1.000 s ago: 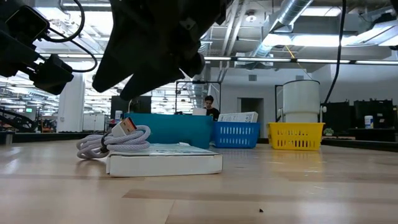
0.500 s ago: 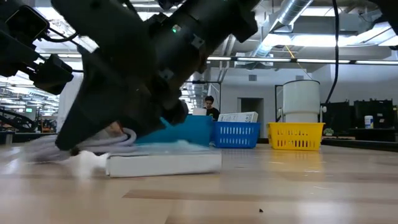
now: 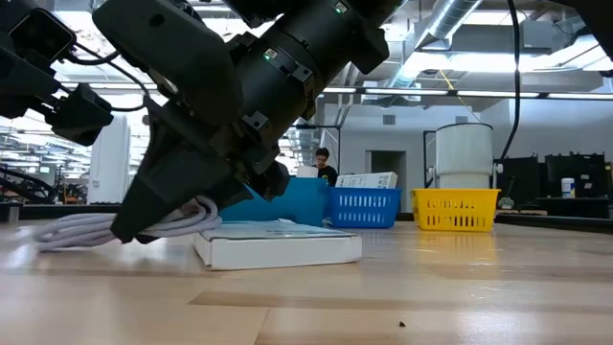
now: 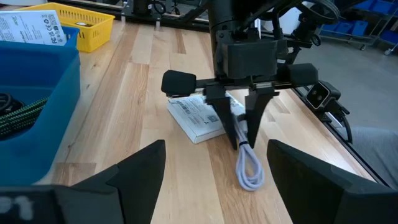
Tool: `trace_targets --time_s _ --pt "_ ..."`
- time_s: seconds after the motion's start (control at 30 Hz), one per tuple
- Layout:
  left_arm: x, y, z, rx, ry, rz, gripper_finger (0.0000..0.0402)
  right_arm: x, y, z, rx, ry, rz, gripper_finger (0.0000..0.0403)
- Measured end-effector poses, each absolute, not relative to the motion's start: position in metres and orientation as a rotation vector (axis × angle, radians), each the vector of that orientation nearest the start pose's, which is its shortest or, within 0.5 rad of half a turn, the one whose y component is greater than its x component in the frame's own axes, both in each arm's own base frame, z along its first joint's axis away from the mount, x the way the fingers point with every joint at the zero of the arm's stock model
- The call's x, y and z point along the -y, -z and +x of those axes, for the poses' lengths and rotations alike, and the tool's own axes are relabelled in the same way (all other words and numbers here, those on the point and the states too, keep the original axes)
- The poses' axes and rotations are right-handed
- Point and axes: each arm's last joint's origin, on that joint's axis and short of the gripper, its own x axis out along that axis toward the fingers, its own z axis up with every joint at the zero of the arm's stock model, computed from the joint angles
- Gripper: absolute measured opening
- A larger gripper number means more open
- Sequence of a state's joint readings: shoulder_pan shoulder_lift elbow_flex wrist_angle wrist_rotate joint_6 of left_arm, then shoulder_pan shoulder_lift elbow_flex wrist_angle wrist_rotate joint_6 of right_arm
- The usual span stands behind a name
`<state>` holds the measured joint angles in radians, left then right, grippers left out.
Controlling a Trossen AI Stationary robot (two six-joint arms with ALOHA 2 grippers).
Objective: Pick and place items into bin
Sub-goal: Put the white charger cable into the dark blue bin
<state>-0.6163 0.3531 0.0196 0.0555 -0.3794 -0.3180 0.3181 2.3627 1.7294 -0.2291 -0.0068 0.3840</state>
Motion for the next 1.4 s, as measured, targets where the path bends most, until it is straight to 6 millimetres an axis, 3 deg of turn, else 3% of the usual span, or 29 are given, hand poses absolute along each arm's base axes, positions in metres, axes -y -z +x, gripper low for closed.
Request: trace_targets --time_s 0.1,0.47,0.67,0.87,1.1,1.4 --pt "0.057 -0.145 0.100 -0.279 0.194 -0.182 0.0270 -0.158 -0.119 0.479 -0.896 -0.146 0.206 0.0028" --pt "0.057 -0.145 0.100 -0.278 0.194 -0.182 0.0270 -0.164 -0.123 0.476 -0.865 -0.114 0.108 0.0028" --pt "0.057 -0.145 0.100 -0.278 0.194 -0.183 0.0270 -0.164 -0.147 0.473 -0.793 -0.017 0.012 0.0028" --pt "0.057 -0.145 0.100 -0.278 0.194 -0.183 0.0270 -0.154 -0.180 0.468 -0.685 0.238 -0.082 0.0028" --pt "0.057 -0.145 0.100 -0.277 0.194 -0.183 0.0270 -0.129 -0.202 0.467 -0.567 0.559 -0.163 0.0028" --pt "0.057 -0.145 0.100 -0.277 0.194 -0.183 0.0270 -0.069 -0.198 0.474 -0.623 0.727 -0.160 0.0033"
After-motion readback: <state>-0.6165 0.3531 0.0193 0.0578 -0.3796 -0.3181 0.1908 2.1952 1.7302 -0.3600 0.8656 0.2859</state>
